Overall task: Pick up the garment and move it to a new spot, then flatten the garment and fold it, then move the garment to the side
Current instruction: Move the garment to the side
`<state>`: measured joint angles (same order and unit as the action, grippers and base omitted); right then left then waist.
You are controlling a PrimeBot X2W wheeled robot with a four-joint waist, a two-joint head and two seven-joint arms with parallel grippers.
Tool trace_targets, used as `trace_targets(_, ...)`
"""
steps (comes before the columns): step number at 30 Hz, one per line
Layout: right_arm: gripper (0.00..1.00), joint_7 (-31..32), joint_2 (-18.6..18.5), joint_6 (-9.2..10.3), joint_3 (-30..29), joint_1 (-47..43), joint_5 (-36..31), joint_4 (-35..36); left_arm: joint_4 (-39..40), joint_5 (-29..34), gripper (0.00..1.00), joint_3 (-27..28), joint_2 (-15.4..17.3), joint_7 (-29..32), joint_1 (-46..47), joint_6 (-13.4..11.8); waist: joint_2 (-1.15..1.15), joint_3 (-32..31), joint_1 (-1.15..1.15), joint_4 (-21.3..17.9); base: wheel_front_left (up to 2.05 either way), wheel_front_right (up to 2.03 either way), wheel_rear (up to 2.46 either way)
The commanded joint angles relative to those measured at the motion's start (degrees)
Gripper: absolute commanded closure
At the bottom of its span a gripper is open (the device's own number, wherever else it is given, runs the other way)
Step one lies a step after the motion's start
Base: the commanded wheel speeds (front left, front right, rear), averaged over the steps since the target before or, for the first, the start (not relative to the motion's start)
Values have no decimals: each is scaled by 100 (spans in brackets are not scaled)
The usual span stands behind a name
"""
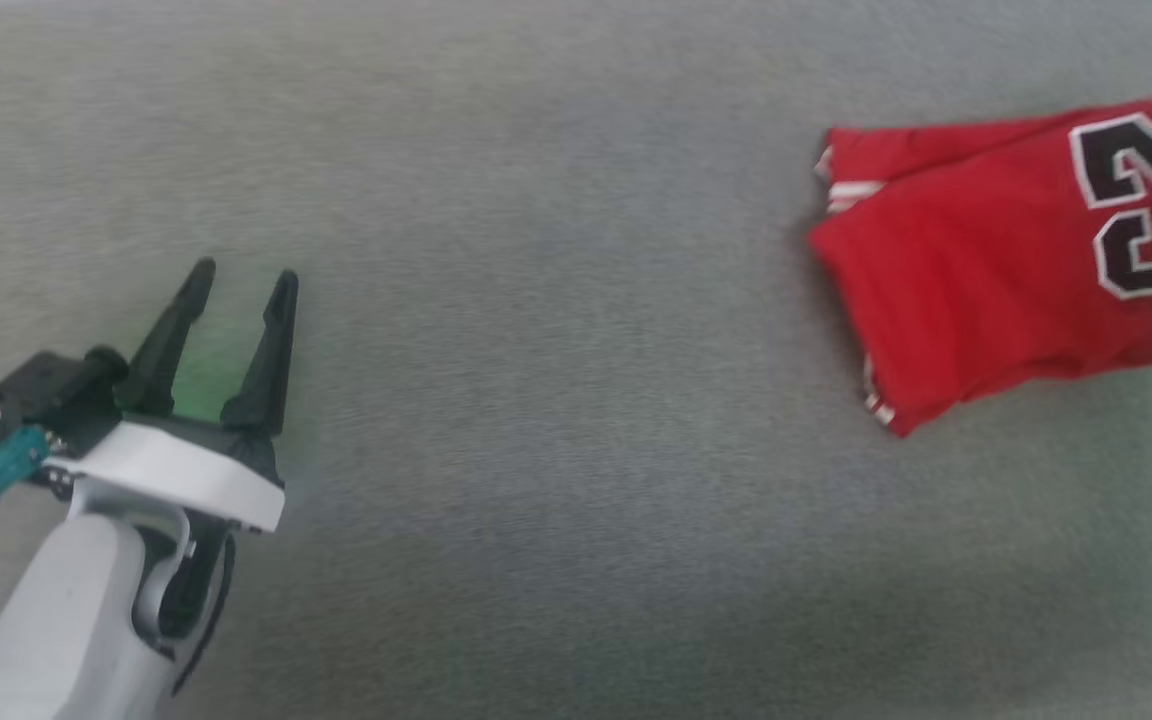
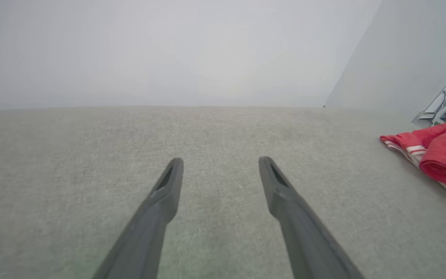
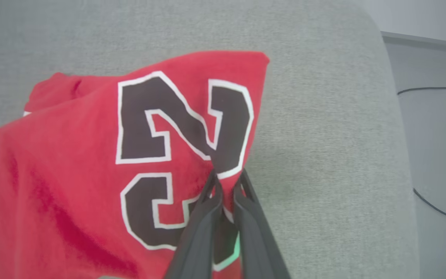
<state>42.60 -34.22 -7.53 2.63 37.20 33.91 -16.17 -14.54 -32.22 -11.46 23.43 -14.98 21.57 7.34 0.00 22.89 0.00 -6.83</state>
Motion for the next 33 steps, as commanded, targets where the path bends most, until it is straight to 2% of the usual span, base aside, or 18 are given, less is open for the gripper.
trace_targets(1,100,-80,-29,8,-12,86,-14,-21,22,-18,0,-31,17,-26,87,19,0,172,0,-204,0,0,0)
trace_targets(8,100,-834,-224,8,-77,567,-157,-605,62,14,0,-495,240,-25,577,19,0,516,0,-640,0,0,0)
trace_targets(15,100,-1684,-371,8,-104,1012,-517,-1328,53,-44,0,-1015,414,30,1104,19,0,842,0,-849,0,0,0)
trace_targets(26,100,-2639,-421,8,-88,1604,-1106,-2524,-44,-120,0,-1620,502,122,1720,19,0,1275,0,-796,0,0,0)
trace_targets(33,100,-3051,-161,7,7,1984,-1410,-3321,-131,-201,0,-1860,596,106,1966,12,0,1484,0,-654,0,0,0)
